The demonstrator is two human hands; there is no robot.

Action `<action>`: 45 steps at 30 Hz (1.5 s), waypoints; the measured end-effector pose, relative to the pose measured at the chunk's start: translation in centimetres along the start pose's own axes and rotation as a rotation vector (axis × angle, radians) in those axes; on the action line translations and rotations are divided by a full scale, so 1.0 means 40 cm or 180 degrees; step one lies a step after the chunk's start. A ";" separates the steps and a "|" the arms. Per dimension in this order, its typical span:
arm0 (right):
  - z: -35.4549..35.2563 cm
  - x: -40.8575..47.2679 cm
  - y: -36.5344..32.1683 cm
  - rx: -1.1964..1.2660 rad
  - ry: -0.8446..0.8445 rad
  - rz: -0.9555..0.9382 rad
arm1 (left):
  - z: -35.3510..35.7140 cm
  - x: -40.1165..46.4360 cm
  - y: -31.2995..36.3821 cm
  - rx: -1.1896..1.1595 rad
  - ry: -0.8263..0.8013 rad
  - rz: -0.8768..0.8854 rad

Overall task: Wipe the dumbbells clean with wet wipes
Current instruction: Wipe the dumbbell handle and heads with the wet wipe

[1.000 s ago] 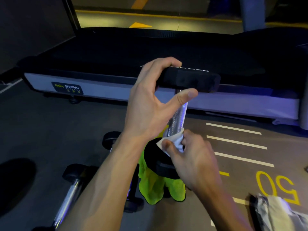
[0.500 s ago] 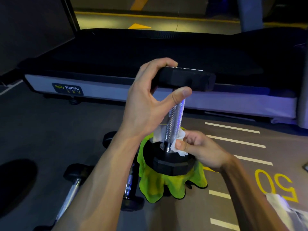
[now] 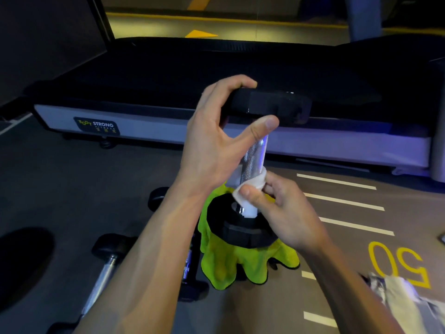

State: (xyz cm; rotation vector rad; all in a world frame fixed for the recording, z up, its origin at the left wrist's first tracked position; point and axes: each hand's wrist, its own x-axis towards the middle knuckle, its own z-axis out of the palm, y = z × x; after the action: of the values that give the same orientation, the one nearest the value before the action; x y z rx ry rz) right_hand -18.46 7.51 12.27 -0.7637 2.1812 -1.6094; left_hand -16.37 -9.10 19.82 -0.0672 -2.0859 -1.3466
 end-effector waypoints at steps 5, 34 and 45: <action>-0.015 0.020 0.001 0.0345 -0.0483 0.0157 | 0.001 -0.004 0.003 -0.0025 -0.0027 0.0017; -0.019 0.000 -0.039 -0.1059 0.0135 0.0132 | -0.009 -0.008 0.004 -0.0271 -0.0062 -0.0058; -0.007 0.020 0.001 -0.0165 -0.0746 -0.0033 | -0.018 -0.002 -0.004 -0.0324 -0.0179 -0.0073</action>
State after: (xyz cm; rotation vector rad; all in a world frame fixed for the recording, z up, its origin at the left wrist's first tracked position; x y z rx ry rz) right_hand -19.28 7.27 12.36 -0.9295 2.0607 -1.3946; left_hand -16.01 -9.76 19.85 -0.1262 -2.0690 -1.4800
